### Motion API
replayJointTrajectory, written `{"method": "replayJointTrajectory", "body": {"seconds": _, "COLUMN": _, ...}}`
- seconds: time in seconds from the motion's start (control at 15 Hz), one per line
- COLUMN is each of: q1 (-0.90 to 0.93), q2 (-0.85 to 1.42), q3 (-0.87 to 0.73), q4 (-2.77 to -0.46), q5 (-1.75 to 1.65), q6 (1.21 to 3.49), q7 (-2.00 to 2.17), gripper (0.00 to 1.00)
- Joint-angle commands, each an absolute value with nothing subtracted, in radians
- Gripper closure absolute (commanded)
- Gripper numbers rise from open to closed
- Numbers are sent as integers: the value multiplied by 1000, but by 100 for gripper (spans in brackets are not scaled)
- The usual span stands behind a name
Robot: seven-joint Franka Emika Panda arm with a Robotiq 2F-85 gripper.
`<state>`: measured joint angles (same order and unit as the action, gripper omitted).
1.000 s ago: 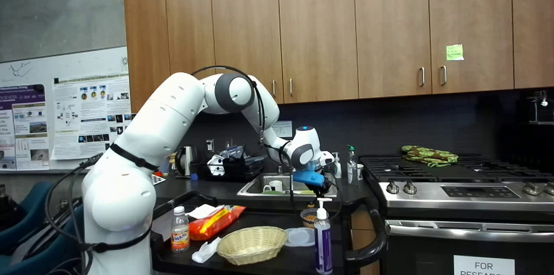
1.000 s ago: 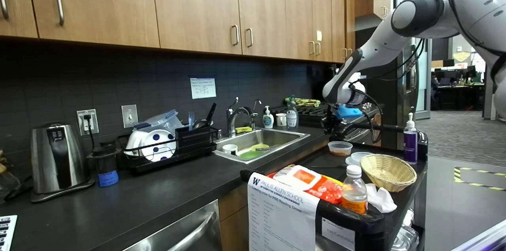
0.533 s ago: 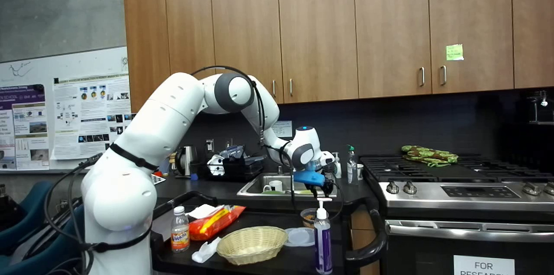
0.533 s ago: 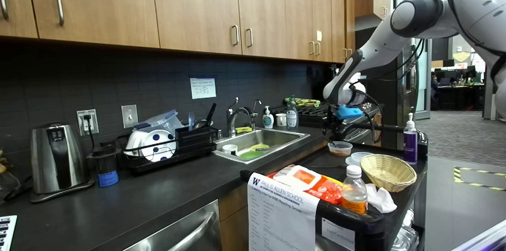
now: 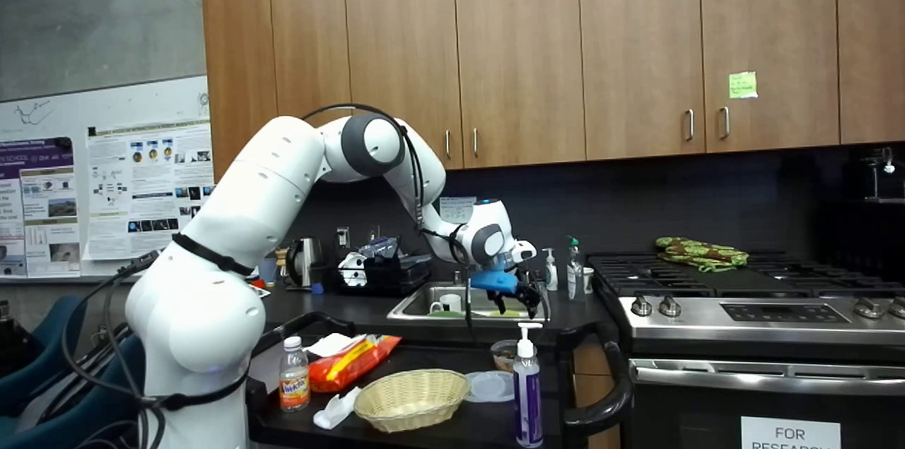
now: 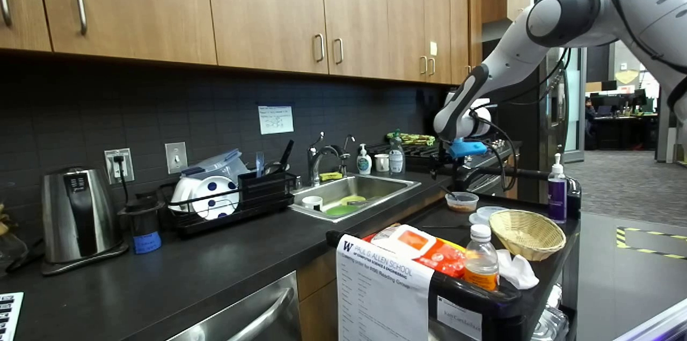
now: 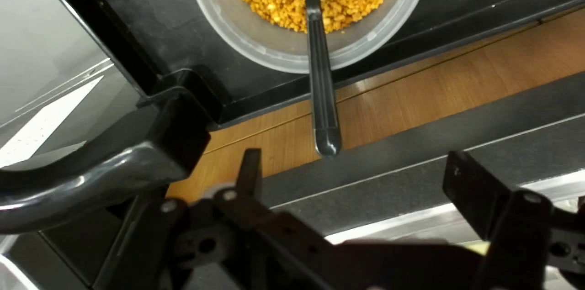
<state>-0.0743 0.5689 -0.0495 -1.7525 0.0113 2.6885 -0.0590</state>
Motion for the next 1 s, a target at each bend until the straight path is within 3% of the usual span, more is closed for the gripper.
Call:
{"method": "replayJointTrajectory", "body": {"seconds": 0.0, "q1": -10, "q2": 476, "q3": -94, "q4": -1798, "q5": -47, "q6": 2597, "q7": 34, "gripper": 0}}
{"method": "replayJointTrajectory", "body": {"seconds": 0.53, "q1": 44, "q2": 330, "q3": -97, "q4": -1819, "q5": -143, "q6": 2271, "q7": 148, "gripper": 0}}
{"method": "replayJointTrajectory", "body": {"seconds": 0.93, "q1": 43, "q2": 280, "q3": -77, "q4": -1869, "q5": -143, "q6": 2164, "q7": 154, "gripper": 0}}
